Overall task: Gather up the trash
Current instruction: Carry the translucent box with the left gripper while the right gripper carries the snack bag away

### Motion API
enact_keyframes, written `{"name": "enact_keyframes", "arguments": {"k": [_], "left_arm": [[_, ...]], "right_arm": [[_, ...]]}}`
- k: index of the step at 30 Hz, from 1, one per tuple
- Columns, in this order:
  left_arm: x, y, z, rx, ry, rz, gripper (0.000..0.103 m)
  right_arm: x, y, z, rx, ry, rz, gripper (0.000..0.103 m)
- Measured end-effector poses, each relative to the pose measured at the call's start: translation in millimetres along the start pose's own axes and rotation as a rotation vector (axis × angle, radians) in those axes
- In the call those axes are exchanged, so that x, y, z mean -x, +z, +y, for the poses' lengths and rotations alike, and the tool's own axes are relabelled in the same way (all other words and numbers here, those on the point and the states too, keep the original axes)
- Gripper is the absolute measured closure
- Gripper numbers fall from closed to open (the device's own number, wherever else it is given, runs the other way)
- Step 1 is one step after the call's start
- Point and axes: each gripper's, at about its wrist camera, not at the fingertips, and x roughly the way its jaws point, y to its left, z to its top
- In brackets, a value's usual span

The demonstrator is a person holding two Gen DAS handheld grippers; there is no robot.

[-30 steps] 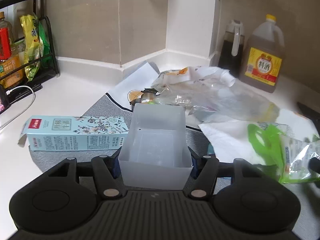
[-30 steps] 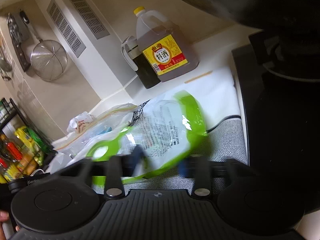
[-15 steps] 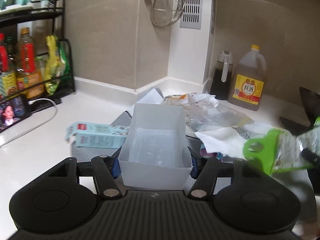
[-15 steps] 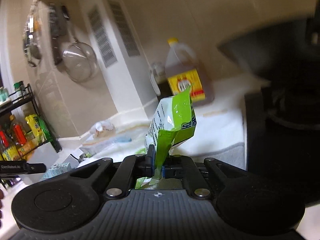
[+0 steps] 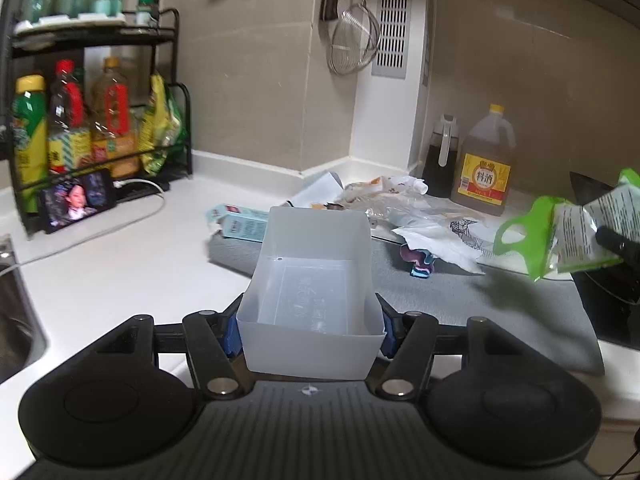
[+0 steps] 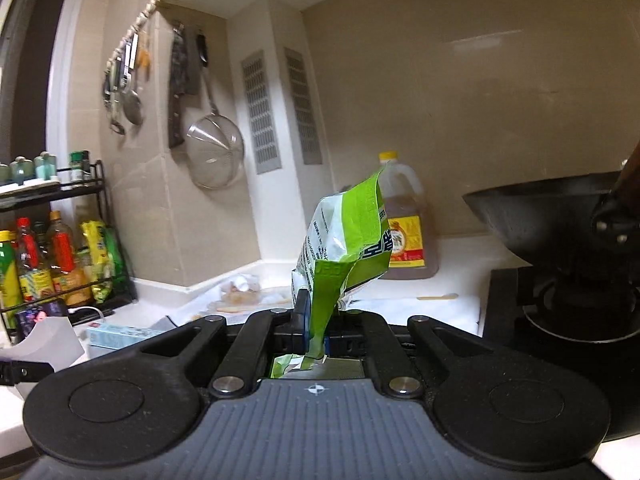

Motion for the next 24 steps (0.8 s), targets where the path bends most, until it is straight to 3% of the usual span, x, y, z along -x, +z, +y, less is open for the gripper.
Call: {"name": "enact_keyframes", "arguments": {"k": [10,17,24], "left_arm": [[56,-41,19,-0.016,0.087,-0.003,0.036],[80,-70,32,0.007,0.118,0.045,0.036],[91,-83,41,0.033,0.137,0.069,0.036]], "right_arm": [[51,3,28,0.066,0.141,0.016,0.096],[70,-13,56,0.062,0.285,0.126,0.096],[79,-44,79,0.070,0.348,0.247,0.096]]}}
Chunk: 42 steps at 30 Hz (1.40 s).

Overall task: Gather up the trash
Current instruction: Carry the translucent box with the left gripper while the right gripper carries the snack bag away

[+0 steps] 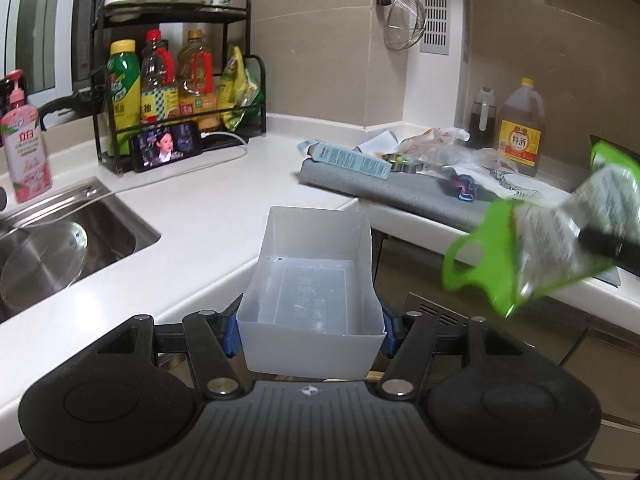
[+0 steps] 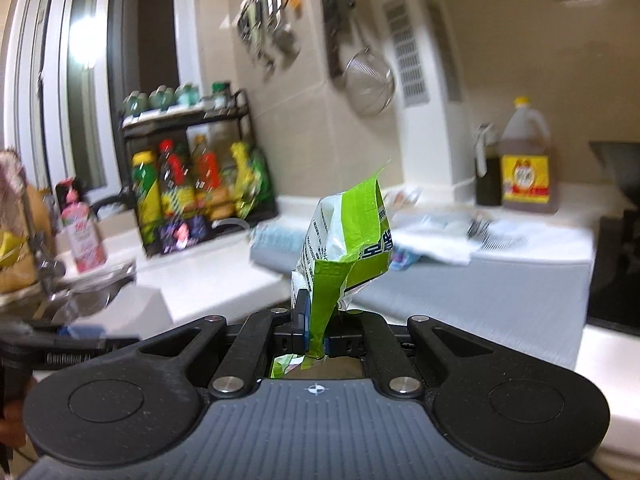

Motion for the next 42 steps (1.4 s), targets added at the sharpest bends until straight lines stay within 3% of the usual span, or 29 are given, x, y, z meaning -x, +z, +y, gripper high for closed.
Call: {"name": "enact_keyframes", "arguments": {"k": [12,42], "left_arm": [[-4,-4,1,-0.010,-0.027,0.042,0.036],[-26,-6,-8,-0.041,-0.030,0.106,0.036]], "right_arm": [[-10,-12,23,0.044,0.040,0.073,0.096],[-31,-24,18,0.035,0.036,0.148,0.096]]}}
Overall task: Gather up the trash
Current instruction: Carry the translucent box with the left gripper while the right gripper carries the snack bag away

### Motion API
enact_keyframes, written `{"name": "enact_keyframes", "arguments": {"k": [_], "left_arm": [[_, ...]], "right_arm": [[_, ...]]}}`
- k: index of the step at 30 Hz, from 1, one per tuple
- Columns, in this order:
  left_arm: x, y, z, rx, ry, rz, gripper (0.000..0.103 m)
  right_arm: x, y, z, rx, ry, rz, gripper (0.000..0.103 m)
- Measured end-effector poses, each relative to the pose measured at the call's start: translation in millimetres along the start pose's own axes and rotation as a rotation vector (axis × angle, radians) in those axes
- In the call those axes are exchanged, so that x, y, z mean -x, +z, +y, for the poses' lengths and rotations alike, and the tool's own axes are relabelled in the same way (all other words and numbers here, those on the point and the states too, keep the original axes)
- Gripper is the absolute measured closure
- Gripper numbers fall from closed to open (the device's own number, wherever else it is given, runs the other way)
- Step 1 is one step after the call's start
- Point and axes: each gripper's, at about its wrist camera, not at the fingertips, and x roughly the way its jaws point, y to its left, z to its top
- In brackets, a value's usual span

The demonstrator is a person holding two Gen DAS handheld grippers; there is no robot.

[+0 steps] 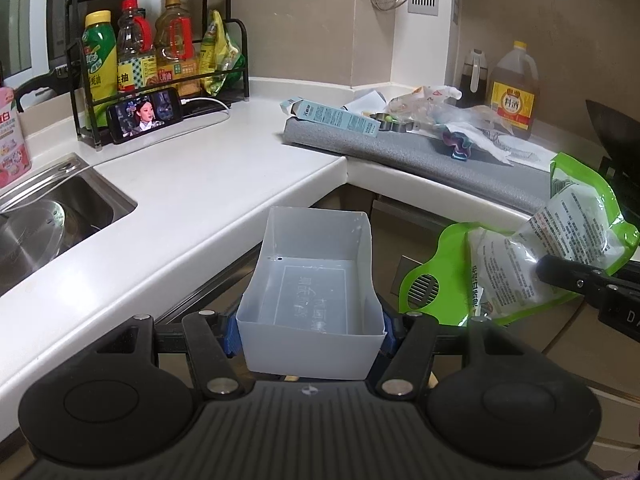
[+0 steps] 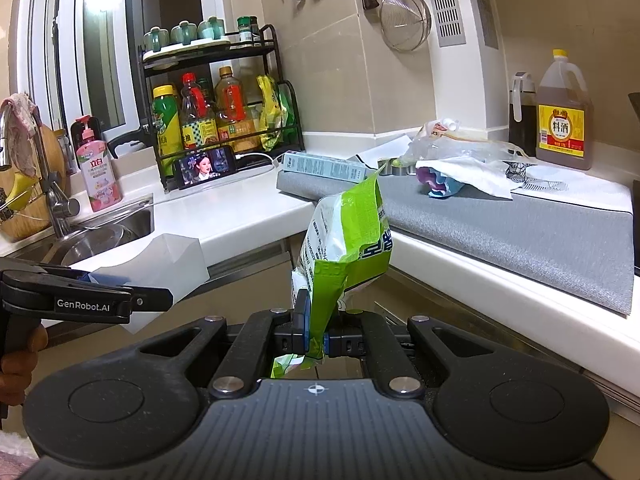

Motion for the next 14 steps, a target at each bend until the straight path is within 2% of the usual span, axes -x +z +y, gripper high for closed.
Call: {"name": "enact_keyframes", "arguments": {"k": [14], "left_arm": [[-33,2,-7,0.002,-0.007,0.057,0.036]], "right_arm": [[-28,-14,-6,0.004,-0.022,0.065,0.096]]}}
